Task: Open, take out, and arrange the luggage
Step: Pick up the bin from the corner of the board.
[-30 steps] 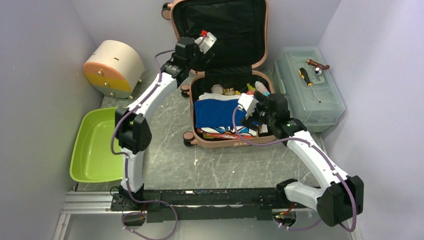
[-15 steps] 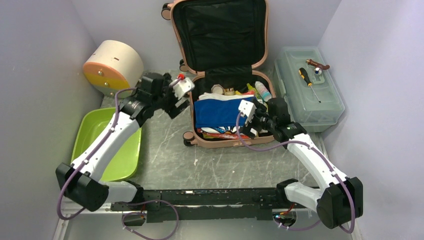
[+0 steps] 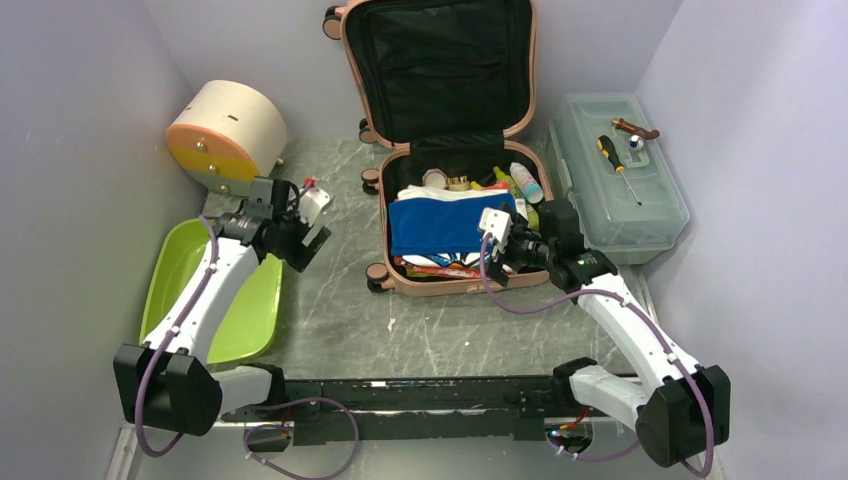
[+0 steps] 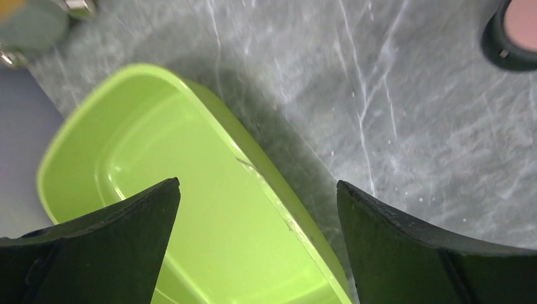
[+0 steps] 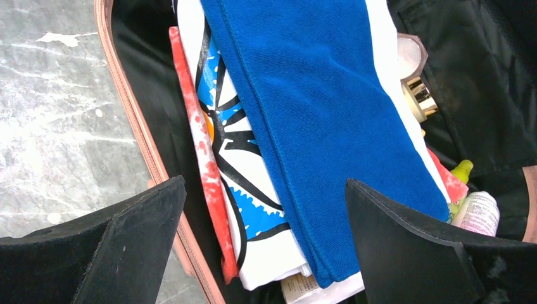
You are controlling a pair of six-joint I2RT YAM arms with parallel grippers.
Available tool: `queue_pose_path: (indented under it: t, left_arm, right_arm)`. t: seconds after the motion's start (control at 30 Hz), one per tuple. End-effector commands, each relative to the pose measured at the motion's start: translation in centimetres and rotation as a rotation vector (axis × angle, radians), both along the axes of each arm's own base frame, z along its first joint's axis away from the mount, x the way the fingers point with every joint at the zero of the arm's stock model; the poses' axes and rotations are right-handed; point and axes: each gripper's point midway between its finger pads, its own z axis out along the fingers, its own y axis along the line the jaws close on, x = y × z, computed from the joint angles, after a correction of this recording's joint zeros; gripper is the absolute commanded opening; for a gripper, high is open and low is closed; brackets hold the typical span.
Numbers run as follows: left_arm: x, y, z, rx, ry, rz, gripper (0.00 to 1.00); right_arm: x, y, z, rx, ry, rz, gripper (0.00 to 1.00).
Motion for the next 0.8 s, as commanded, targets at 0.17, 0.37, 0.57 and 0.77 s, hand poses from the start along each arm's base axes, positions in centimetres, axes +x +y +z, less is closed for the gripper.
queue_pose_path:
  t: [0.17,0.37,0.57,0.77]
  left_arm:
    - [-2.5,4.1,-3.7,0.037,0.115,0.225,0.99]
    - [-3.0,5.4,-7.8,0.026,0.227,0.248,0.98]
    - [-3.8,4.0,-9.5,-0.035,0.306,0.170,0.67]
    - [-5.2,0.2,-7.5,-0.205,0.344,0.017,0.13]
  right_arm:
    - [-0.9,0.6,2.0,0.041,-0.059,0.057,1.00]
    - [-1.2,0.6,2.1,0.043,-0.066,0.068,1.00]
    - [-1.2,0.4,2.5,0.042,-0.087,0.061,1.00]
    - [-1.2,0.4,2.5,0.040,-0.089,0.064,1.00]
